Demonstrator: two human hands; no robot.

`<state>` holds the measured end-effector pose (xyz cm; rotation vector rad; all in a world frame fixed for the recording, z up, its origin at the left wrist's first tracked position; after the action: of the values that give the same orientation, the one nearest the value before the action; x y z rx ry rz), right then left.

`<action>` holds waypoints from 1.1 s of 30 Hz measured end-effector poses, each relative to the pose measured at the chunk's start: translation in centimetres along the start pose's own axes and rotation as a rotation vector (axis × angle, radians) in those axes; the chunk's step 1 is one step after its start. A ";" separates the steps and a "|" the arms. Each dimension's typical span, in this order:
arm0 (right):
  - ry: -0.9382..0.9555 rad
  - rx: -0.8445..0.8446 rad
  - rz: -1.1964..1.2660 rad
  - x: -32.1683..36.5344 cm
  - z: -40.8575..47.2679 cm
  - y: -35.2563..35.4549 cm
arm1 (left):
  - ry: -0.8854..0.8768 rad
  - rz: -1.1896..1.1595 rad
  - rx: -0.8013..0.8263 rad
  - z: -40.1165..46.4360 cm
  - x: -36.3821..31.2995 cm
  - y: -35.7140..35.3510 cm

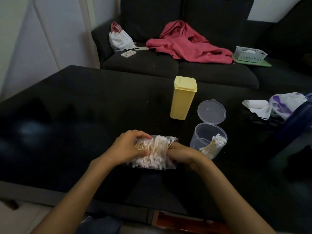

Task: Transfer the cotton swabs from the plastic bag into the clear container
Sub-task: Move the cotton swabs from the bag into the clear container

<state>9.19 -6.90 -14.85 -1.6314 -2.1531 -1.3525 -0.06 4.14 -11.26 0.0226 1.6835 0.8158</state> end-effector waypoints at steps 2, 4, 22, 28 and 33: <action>0.025 0.021 -0.010 0.1 -0.3 0.3 | 0.008 -0.004 0.020 0.0 0.2 0.4; 0.040 0.036 0.003 0.2 -0.6 0.5 | 0.017 0.014 0.024 -0.1 0.3 0.6; 0.014 -0.095 -0.154 -0.8 -1.0 1.6 | -0.015 0.336 -0.107 0.0 -1.3 -1.9; 0.059 -0.005 -0.045 -0.1 -1.4 0.8 | 0.032 0.281 -0.121 0.1 -1.1 -2.0; 0.022 -0.001 -0.055 -0.3 -1.2 0.5 | 0.039 0.332 -0.114 0.2 -1.0 -2.4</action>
<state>9.25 -7.98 -14.03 -1.5618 -2.2005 -1.3802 1.40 1.98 -11.72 0.2131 1.6901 1.1660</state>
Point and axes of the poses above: each hand's wrist, its own z-axis towards the middle knuckle, its own y-axis out of the back of the hand, x = y × z, the point moved 9 cm from there along z, towards the middle knuckle, and after that the axes turned 12 degrees about -z, right-handed, at the moved point
